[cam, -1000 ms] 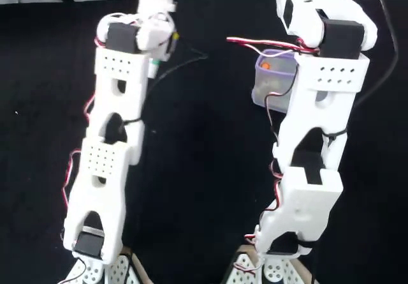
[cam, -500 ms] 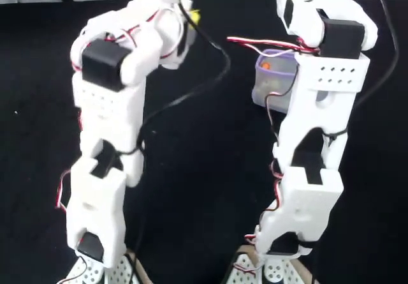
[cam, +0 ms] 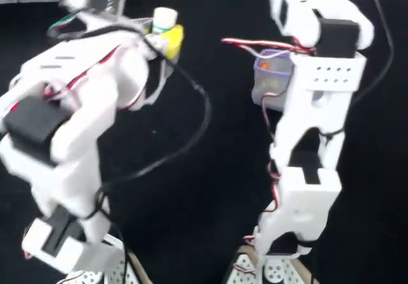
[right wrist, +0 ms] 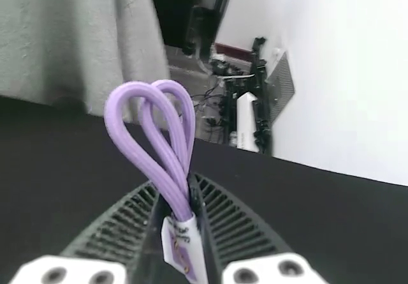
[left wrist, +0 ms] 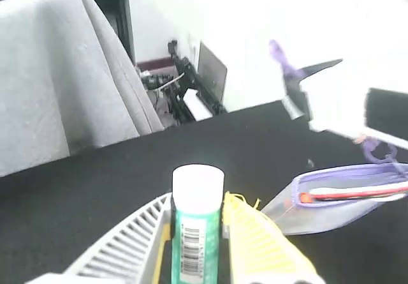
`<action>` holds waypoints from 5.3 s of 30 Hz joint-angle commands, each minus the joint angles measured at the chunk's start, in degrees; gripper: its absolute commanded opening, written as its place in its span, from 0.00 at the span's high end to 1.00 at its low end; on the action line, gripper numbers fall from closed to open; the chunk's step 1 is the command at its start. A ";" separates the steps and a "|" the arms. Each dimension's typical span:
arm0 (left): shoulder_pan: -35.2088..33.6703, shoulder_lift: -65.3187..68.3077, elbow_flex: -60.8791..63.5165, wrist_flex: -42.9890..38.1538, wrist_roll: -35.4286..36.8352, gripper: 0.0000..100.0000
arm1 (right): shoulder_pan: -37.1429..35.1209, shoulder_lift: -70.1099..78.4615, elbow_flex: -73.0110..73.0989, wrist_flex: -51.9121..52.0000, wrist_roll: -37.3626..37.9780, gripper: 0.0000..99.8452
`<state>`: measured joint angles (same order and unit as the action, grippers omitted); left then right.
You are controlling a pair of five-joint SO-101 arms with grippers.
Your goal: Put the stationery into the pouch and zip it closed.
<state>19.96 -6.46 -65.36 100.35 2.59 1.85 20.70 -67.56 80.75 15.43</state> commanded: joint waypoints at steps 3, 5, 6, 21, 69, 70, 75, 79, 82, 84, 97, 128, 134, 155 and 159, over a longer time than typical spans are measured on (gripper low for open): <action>-0.22 -10.90 1.10 -2.55 -0.35 0.97 | -9.93 -3.03 -4.97 6.15 0.18 0.99; -0.57 -12.75 1.10 -2.46 -2.81 0.97 | -12.75 -3.30 -5.49 6.86 0.26 0.99; -1.63 -13.98 1.10 -2.11 -3.25 0.97 | -13.89 -3.56 -5.41 6.86 0.53 0.99; -7.87 -30.42 1.19 -6.59 2.20 0.97 | -24.09 -9.71 -9.54 5.01 0.18 0.99; -15.87 -94.51 135.43 -94.51 16.88 0.97 | -22.33 -17.36 -9.54 16.18 -3.52 0.99; -15.87 -94.86 137.98 -96.18 16.88 0.97 | -22.33 -17.36 -9.54 16.44 -3.52 0.99; -11.91 -95.03 147.12 -104.09 16.88 0.97 | -21.10 -17.27 -9.45 16.44 -3.87 0.99; -6.99 -95.03 154.42 -108.75 16.53 0.97 | -19.60 -17.27 -9.45 16.44 -3.87 0.99; -4.44 -95.03 159.96 -112.79 16.53 0.97 | -18.99 -17.27 -9.54 16.44 -3.87 0.99; -3.56 -95.03 162.42 -115.96 16.53 0.97 | -18.99 -17.27 -9.54 16.44 -3.87 0.99; -3.74 -94.42 162.77 -117.71 16.53 0.97 | -19.25 -17.19 -9.45 16.44 -3.96 0.99; -11.30 -58.55 144.92 -121.14 37.89 0.97 | -19.34 -17.19 -9.36 16.44 -3.96 0.99; -7.69 -53.36 144.48 -125.89 38.07 0.97 | -19.34 -17.19 -9.36 16.44 -3.96 0.99; 6.02 -4.04 122.95 -159.30 37.98 0.97 | -18.55 -17.19 -9.45 16.35 -3.43 0.99; 7.78 -4.13 117.76 -149.01 38.07 0.96 | -15.82 -17.19 -9.36 15.21 -3.43 0.99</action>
<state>24.88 -10.68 58.77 -57.36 40.40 -17.23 4.44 -74.95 97.01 12.00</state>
